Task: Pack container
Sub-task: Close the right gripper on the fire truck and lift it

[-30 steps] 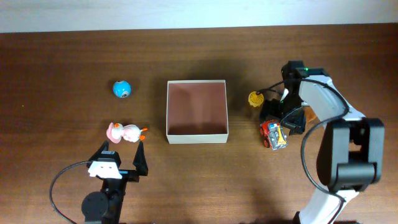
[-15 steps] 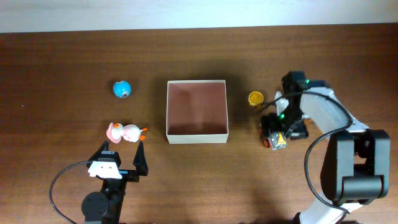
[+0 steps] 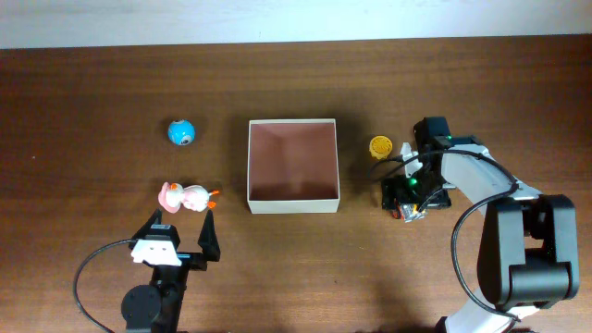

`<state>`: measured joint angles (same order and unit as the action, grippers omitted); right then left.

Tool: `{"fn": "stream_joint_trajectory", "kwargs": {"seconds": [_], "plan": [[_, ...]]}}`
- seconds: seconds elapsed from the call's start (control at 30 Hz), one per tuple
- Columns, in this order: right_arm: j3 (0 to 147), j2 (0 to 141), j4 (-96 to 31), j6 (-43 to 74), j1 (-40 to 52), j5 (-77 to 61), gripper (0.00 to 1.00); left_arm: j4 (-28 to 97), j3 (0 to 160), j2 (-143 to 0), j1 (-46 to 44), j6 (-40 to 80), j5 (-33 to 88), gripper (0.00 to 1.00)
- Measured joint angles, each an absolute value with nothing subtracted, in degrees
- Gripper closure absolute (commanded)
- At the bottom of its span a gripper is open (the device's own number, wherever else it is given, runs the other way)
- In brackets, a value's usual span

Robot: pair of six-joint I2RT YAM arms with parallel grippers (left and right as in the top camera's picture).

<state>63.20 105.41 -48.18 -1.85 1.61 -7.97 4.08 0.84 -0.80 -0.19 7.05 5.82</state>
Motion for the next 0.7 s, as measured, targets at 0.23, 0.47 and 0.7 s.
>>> {"fn": "stream_joint_trajectory", "kwargs": {"seconds": [0.23, 0.47, 0.7], "plan": [[63.2, 105.4, -44.7, -6.9, 1.6, -6.6, 0.12, 4.1, 0.8, -0.8, -0.2, 7.0, 5.8, 0.01], [62.8, 105.4, -45.1, -9.0, 1.6, -3.5, 0.26, 4.1, 0.8, -0.8, -0.2, 7.0, 5.8, 0.0], [62.8, 105.4, -45.2, -8.9, 1.6, -2.9, 0.28, 4.1, 0.8, -0.8, -0.2, 7.0, 5.8, 0.0]]}}
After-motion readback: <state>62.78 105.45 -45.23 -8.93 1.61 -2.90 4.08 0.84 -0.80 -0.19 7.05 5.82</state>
